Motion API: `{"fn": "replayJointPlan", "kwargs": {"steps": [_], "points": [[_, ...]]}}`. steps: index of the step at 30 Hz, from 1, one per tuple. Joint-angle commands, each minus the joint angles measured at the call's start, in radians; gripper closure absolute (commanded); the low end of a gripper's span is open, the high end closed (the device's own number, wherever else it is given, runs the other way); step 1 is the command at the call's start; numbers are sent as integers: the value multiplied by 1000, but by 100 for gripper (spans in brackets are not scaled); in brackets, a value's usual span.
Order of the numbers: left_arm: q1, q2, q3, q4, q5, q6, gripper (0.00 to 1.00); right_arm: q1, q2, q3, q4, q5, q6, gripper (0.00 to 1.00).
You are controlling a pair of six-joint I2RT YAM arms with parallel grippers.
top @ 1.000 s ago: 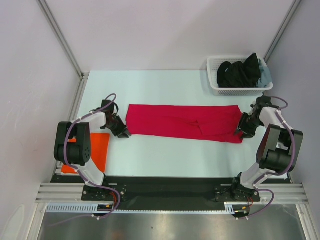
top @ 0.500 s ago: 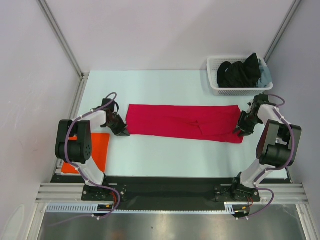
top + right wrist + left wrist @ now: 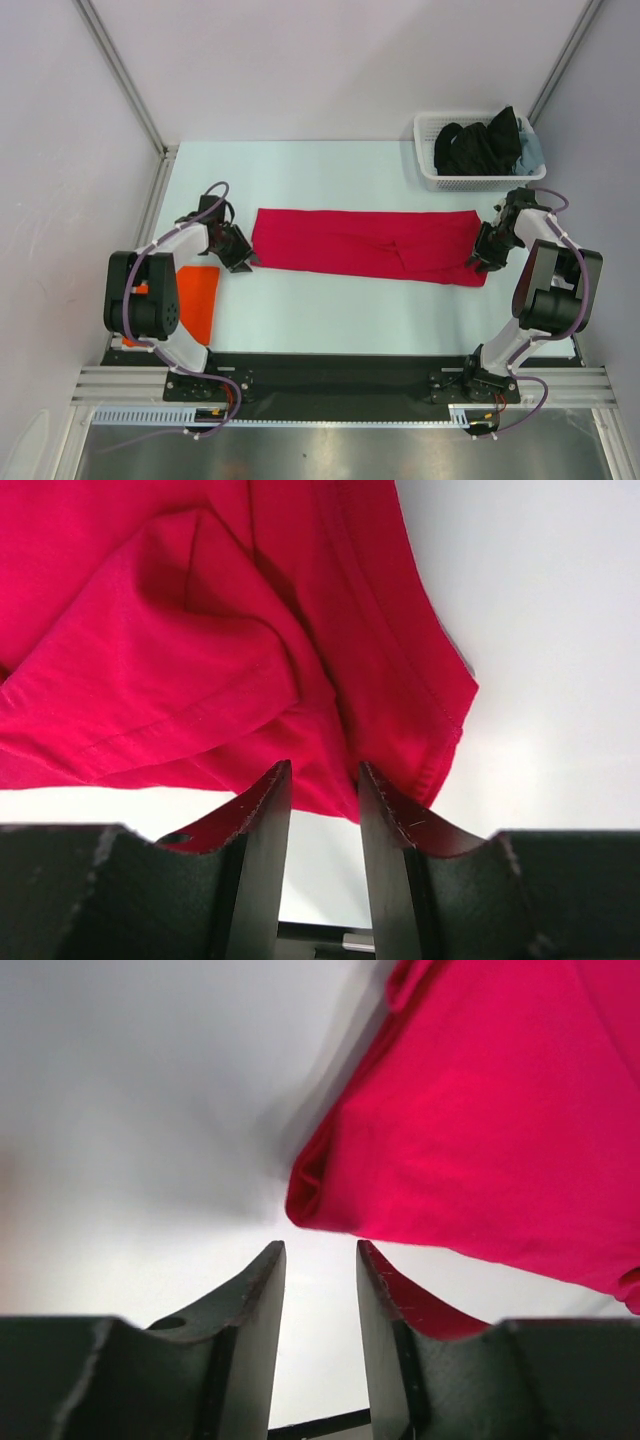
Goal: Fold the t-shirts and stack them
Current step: Fold the tshirt
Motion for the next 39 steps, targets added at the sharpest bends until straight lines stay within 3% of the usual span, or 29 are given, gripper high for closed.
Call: {"fn": "replayJointPlan", "kwargs": {"steps": [1,5,8,11,18,29,32,35,36,37,39], "points": [[8,-62,3,-6,-22,3,59,7,-15,13,7,5,-15,61],[14,-59,17,-17,-15,4,59,7,-18,14,1,2,-15,62],[14,-49,11,6,-1,-5,50,7,-19,22,1,0,-18,61],[16,9,29,11,2,-10,47,7,-16,22,0,-3,-20,62],[16,46,63,20,-21,-8,50,7,-15,19,1,-4,-21,62],[19,43,20,21,-39,3,95,7,-7,11,6,-3,-16,67],[20,62,18,23,-33,3,100,7,-5,7,9,-4,-15,71],[20,60,30,11,-53,7,100,7,-2,10,1,-4,-9,81],[20,56,34,8,-58,7,100,7,-10,10,-4,6,-10,92],[20,50,34,-4,-64,7,100,6,-18,10,-7,14,-4,96],[20,30,26,-15,-68,-3,100,1,-36,-1,-17,43,2,100]]}}
